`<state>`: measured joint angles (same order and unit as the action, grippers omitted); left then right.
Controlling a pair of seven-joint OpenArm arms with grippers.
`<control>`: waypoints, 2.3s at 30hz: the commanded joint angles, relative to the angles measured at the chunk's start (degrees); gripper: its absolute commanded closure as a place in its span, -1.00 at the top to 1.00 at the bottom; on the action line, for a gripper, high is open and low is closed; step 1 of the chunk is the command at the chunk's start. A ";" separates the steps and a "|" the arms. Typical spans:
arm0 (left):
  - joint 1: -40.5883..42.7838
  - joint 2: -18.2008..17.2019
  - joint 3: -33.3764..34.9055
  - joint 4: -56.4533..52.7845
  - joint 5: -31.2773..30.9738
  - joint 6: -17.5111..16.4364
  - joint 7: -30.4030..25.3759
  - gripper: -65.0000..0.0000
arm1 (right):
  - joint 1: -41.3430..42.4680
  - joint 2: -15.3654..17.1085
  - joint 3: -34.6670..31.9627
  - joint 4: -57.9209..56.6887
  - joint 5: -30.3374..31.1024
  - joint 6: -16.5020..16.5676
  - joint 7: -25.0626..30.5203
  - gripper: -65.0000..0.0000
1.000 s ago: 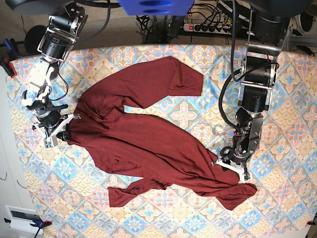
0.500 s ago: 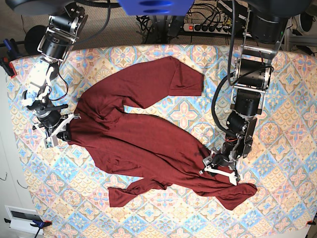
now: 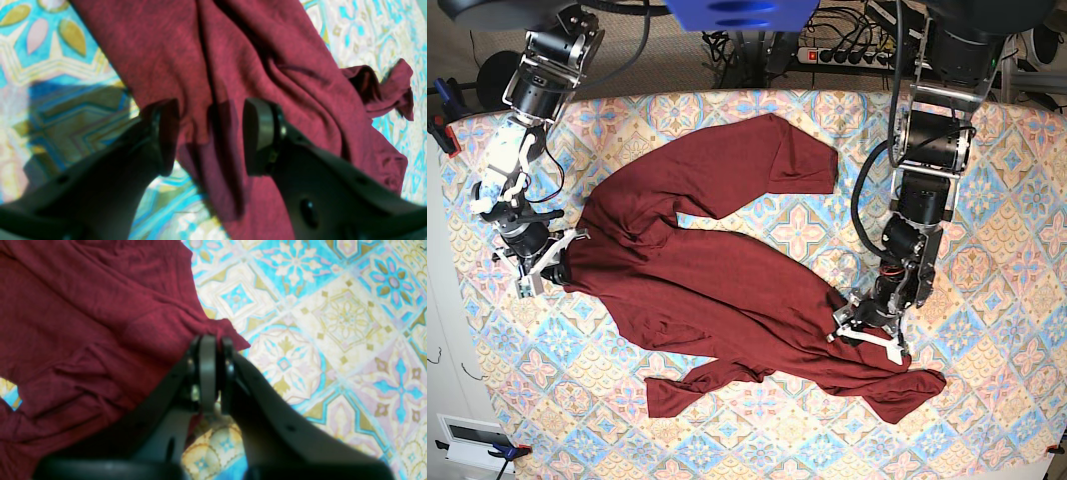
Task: Layout the t-shirt on the table in an organized manner, then fold the t-shirt properly
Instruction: 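Grasp the shirt hem with the left gripper and pull it toward the shirt body, then drag the grasped red fabric with the left gripper away from the right gripper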
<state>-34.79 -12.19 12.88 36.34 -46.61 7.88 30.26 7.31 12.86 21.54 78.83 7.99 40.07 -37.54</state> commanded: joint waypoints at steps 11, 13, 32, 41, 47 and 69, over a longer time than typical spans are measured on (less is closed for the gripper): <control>-1.48 -0.96 -13.02 0.45 0.59 0.87 4.60 -0.06 | 1.26 0.90 0.04 1.22 1.02 -0.07 1.54 -1.00; -1.39 -0.78 -12.93 0.37 0.59 0.87 4.42 -0.06 | 1.26 0.90 0.04 1.22 1.02 -0.07 1.45 -1.00; -1.13 7.31 -13.02 2.30 9.20 0.60 4.86 -1.00 | 0.12 0.90 0.13 3.85 1.02 -0.07 1.36 -1.00; 8.54 2.30 -13.37 37.64 6.92 0.52 20.51 -1.00 | -2.26 0.90 0.39 4.73 1.02 -0.07 1.36 -1.00; 15.75 -6.85 -13.37 50.12 -5.74 0.43 28.16 -1.00 | -2.26 0.90 0.39 4.73 1.02 -0.07 1.36 -1.00; 13.29 -10.36 -10.12 35.53 -2.58 0.87 23.67 -0.46 | -2.08 0.90 0.04 4.47 1.02 -0.07 1.45 -1.00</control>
<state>-19.59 -21.65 3.18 70.89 -48.53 9.17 55.46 4.27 12.84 21.37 82.15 8.08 40.23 -37.45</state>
